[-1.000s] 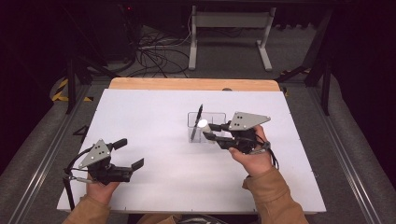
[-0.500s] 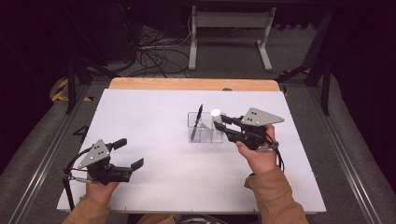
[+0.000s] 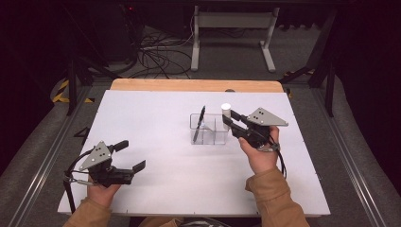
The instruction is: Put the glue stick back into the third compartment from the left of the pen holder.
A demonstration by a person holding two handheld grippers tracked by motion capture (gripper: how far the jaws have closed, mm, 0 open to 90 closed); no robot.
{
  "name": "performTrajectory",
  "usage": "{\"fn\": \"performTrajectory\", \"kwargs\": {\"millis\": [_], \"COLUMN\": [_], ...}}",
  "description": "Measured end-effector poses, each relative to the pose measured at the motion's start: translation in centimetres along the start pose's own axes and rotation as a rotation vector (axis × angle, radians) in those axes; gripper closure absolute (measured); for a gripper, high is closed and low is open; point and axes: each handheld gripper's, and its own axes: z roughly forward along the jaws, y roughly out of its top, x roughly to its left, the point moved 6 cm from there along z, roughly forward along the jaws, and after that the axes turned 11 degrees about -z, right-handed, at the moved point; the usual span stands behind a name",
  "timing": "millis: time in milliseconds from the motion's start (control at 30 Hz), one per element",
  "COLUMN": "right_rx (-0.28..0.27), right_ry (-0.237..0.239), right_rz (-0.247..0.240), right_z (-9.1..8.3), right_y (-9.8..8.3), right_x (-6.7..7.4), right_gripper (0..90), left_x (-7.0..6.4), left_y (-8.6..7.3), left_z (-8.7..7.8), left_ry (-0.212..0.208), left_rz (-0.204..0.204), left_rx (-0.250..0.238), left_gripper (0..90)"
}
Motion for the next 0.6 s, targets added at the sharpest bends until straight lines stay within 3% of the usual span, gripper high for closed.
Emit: {"fn": "performTrajectory", "kwargs": {"millis": [300, 400, 600], "right_rx": [-0.021, -0.069, -0.069], "right_ry": [-0.018, -0.011, -0.022], "right_rz": [0.007, -0.016, -0.037], "right_z": [0.3, 0.5, 1.3], "right_y": [-0.1, 0.1, -0.5], "right_x": [-0.2, -0.1, -0.1], "right_gripper": [69.1, 69.1, 69.0], "left_x": [0.0, 0.0, 0.0], "left_y": [0.0, 0.0, -0.1], "left_z": [0.0, 0.0, 0.1], "left_ry": [0.001, 0.001, 0.000], "left_rz": [0.001, 0.001, 0.001], "left_rx": [0.000, 0.001, 0.004], "left_gripper": [4.5, 4.5, 4.5]}}
